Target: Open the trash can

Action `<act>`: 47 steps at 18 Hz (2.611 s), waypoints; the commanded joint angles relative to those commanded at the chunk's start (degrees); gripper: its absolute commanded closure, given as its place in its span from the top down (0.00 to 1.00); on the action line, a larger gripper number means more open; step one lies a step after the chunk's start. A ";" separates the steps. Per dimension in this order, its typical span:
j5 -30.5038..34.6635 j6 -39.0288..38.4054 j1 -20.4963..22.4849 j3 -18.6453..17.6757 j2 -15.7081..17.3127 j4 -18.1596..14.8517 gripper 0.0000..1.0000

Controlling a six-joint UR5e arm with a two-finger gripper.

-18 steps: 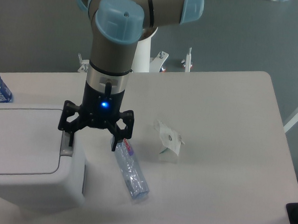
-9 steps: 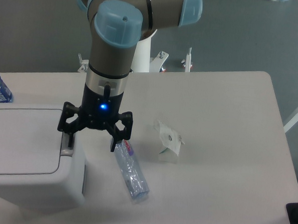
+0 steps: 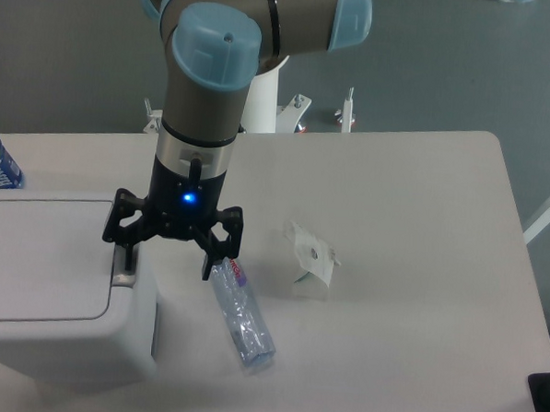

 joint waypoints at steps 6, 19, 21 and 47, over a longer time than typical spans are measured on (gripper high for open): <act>0.09 0.00 -0.09 0.00 -0.26 0.09 1.00; 0.09 -0.09 0.26 2.02 0.44 3.24 1.00; 0.26 0.35 1.14 2.37 0.88 3.52 1.00; 15.55 41.12 22.23 -9.93 16.52 -5.01 1.00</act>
